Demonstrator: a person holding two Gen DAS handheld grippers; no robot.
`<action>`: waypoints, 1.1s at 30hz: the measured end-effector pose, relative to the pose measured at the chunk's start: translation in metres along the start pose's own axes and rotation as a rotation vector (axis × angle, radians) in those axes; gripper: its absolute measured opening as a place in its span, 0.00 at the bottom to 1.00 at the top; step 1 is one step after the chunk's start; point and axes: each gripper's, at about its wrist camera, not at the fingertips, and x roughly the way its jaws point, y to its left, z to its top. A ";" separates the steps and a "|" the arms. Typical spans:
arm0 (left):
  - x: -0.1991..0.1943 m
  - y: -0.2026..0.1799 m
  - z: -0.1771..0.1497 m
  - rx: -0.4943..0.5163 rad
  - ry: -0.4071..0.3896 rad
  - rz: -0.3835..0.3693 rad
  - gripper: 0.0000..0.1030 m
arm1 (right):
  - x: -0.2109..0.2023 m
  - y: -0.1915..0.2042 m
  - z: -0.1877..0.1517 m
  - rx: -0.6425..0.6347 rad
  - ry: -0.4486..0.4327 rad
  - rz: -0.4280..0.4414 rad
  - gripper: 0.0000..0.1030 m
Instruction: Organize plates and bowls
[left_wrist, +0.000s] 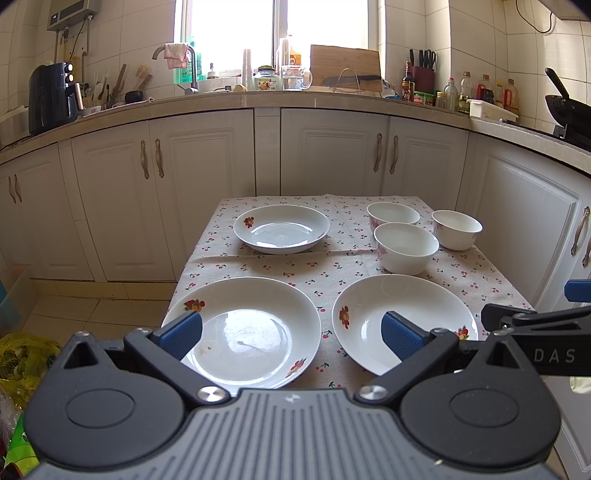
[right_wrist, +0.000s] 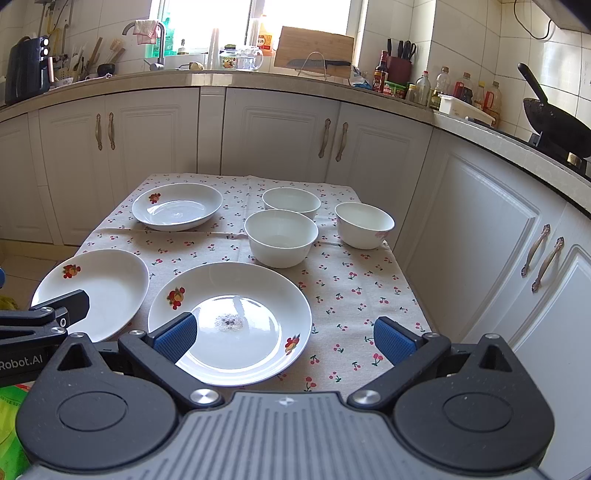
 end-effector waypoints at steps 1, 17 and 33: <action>0.000 0.000 0.000 0.000 0.000 0.000 0.99 | 0.002 0.001 0.000 0.000 0.000 0.000 1.00; -0.001 0.000 0.000 0.000 0.000 -0.001 0.99 | 0.002 0.000 0.000 -0.001 -0.001 -0.003 1.00; -0.004 -0.001 0.004 0.001 -0.004 -0.002 0.99 | 0.000 0.002 0.000 -0.009 -0.003 -0.014 1.00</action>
